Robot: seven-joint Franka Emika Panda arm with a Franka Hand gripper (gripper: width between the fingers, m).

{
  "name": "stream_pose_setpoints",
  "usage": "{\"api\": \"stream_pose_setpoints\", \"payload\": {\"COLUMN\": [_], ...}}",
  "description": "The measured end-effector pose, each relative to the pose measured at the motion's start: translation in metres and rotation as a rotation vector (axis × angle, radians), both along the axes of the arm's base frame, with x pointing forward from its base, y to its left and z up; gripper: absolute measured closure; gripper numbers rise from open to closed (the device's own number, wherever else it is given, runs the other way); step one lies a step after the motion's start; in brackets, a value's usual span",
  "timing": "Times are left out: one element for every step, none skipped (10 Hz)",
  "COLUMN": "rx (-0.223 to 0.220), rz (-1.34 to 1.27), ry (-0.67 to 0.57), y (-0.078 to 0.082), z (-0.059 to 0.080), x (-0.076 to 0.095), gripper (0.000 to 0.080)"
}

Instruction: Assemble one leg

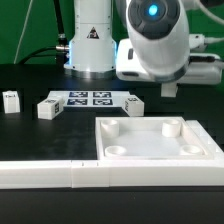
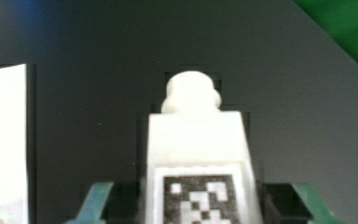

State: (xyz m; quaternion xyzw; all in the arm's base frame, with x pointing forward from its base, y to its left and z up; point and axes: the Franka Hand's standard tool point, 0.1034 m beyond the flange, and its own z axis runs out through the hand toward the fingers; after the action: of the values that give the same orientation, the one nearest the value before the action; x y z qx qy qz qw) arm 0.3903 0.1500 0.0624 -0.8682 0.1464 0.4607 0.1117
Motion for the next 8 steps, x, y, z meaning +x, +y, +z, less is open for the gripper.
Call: {"api": "stream_pose_setpoints", "payload": {"rx": [0.001,0.002,-0.003,-0.027,-0.056,-0.084,-0.108,-0.11], "rz": [0.002,0.001,-0.002,-0.014,-0.02,0.031,0.062,0.109], "ry": [-0.01,-0.007,-0.023,-0.116,-0.218,-0.306,-0.39,-0.451], "y": [0.002,0.002,0.002,0.003,0.003,-0.007,-0.014,-0.023], "z": [0.001,0.0,-0.002,-0.005,-0.004,-0.003,0.003,0.016], "x": [0.003,0.002,0.004,0.013,0.015,0.017,0.024,0.029], "gripper": [0.0509,0.0509,0.0509,0.0509,0.0509,0.0509,0.0509,0.0509]}}
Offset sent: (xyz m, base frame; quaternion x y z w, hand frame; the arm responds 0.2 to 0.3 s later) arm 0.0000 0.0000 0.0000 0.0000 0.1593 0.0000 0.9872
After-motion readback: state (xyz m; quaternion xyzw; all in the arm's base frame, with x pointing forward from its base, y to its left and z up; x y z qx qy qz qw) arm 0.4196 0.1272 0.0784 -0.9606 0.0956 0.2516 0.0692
